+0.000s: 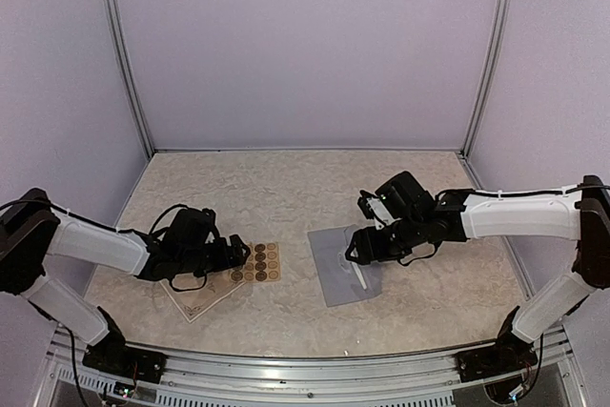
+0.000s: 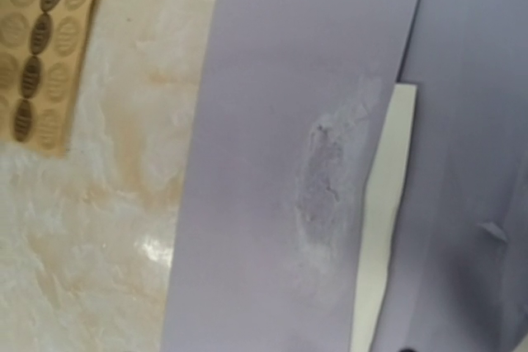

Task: Place the letter into the envelope and seal it

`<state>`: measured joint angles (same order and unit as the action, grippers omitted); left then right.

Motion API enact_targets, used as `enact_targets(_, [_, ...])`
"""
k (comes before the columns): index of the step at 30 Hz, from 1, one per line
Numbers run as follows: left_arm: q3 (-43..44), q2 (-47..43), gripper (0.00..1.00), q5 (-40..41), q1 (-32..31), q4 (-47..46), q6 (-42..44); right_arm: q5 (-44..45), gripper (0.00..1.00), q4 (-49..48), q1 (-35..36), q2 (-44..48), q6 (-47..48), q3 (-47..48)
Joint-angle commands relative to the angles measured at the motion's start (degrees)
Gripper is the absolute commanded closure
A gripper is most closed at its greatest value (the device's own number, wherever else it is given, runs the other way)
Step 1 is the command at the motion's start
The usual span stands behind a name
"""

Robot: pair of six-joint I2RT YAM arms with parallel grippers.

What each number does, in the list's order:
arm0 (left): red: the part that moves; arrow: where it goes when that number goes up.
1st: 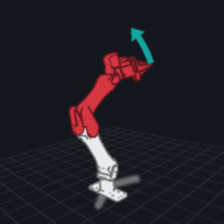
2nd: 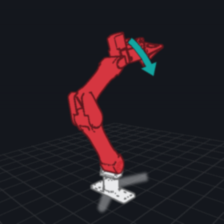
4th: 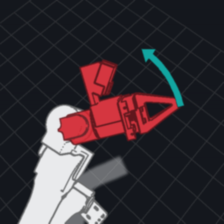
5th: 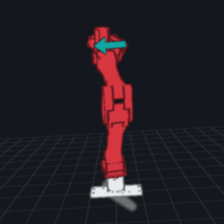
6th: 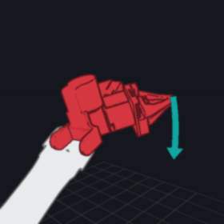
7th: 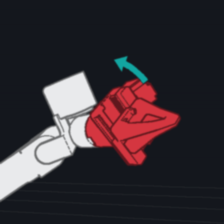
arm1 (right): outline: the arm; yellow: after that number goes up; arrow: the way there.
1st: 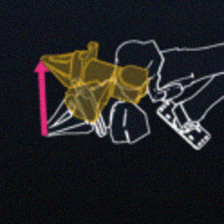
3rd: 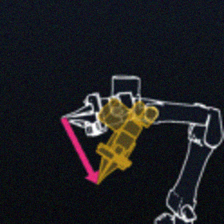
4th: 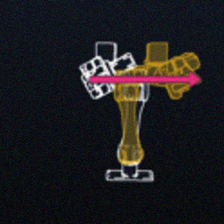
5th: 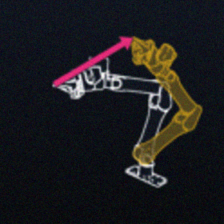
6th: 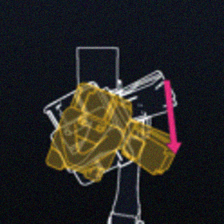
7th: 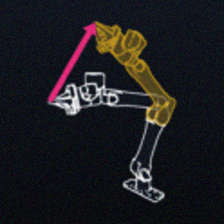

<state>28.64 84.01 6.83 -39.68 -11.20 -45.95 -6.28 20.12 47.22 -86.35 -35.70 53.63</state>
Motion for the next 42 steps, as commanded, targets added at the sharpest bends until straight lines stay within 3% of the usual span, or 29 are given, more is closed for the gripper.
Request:
enact_targets(1, [5.44, 5.39, 0.04, 0.78, -4.52, -2.33, -0.45, 0.01, 0.35, -0.78, -0.35, 1.98, -0.53, 0.43])
enact_targets(11, [15.56, 15.54, 0.04, -0.90, -13.98, -5.57, -1.03, -0.38, 0.35, -0.87, -0.35, 0.92, -0.17, 2.01])
enact_targets(17, [16.00, 10.82, 0.03, 3.33, -14.60, -1.79, 0.44, -0.48, 0.35, -0.41, -0.30, -0.07, 1.08, 4.73])
enact_targets(24, [10.99, -1.24, 0.03, 4.41, -5.50, 8.29, 0.69, -1.40, 0.35, -0.91, 0.39, -4.56, 2.03, 10.36])
enact_targets(32, [1.53, -12.56, 0.01, -1.24, 6.82, 11.77, 1.23, -4.14, 0.37, -2.75, 4.89, -12.33, 2.21, 18.08])
enact_targets(42, [-3.66, -15.72, 0.01, -4.52, 12.60, 14.21, 2.04, -8.66, 0.45, -2.83, 11.15, -26.51, 2.83, 32.08])
